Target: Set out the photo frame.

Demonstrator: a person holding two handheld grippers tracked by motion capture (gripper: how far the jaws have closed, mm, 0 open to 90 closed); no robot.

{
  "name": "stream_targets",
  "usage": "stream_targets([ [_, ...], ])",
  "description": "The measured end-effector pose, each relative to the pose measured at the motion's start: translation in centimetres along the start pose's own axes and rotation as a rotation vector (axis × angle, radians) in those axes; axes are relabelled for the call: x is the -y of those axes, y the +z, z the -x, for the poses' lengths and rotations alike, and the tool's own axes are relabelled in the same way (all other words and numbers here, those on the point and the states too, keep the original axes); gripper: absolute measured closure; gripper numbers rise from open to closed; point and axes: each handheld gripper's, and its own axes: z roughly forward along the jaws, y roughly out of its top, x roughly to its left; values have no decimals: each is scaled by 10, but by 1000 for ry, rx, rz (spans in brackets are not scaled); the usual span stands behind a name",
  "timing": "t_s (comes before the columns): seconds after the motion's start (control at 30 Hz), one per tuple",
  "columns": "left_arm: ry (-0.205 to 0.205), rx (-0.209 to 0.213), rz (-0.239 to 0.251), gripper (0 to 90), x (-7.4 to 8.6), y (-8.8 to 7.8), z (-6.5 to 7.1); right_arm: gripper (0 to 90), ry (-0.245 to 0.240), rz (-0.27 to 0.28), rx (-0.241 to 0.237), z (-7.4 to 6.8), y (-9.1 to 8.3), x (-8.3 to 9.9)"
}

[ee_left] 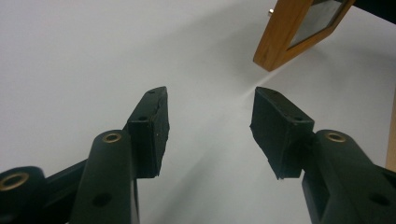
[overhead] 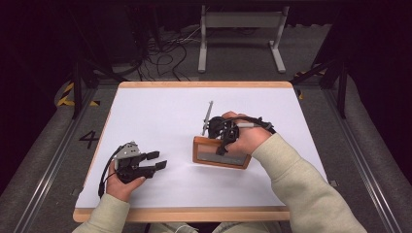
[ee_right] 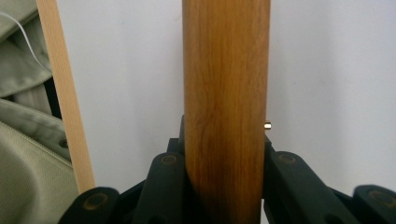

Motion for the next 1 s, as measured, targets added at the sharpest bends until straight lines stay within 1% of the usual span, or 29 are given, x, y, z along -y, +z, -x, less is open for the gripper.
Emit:
stream_targets([
  [0.03,-1,1,-1,471,0,0,0,750,-25,-12,-1,1,2,0],
  [0.07,-5,1,-1,470,0,0,0,750,-47,-12,-5,1,6,0],
  [0.13,-3,2,0,471,0,1,0,750,-51,-15,-12,2,8,0],
  [0.23,0,4,-1,471,-1,2,0,750,-77,-30,-21,3,14,-1],
  [0.27,0,5,-1,471,-1,2,0,749,-75,-22,-27,3,17,0],
  [0.3,0,5,-1,471,-1,2,0,749,-74,-30,-37,4,18,0],
  [0.37,-2,6,0,471,-1,2,0,749,-75,-25,-43,5,20,0],
  [0.43,-2,6,0,470,-1,2,0,748,-86,-1,-59,6,22,1],
  [0.53,4,8,0,470,-2,3,0,748,-92,-10,-62,7,22,1],
  [0.57,3,9,-1,471,-2,3,0,747,-87,4,-64,7,22,2],
  [0.7,5,11,-4,471,-3,4,0,740,-78,13,-71,9,22,3],
  [0.73,10,13,-3,470,-3,5,0,724,-62,34,-67,10,22,4],
  [0.77,9,14,-4,470,-3,5,0,707,-67,42,-55,12,21,5],
  [0.9,4,14,-6,470,-3,5,0,645,-52,72,-6,16,19,8],
  [0.93,7,14,-6,470,-3,5,0,623,-51,78,4,17,19,9],
  [0.97,7,14,-6,470,-3,5,0,578,-47,86,25,18,18,9],
  [1.0,4,14,-6,469,-3,5,0,543,-38,93,35,19,19,10],
])
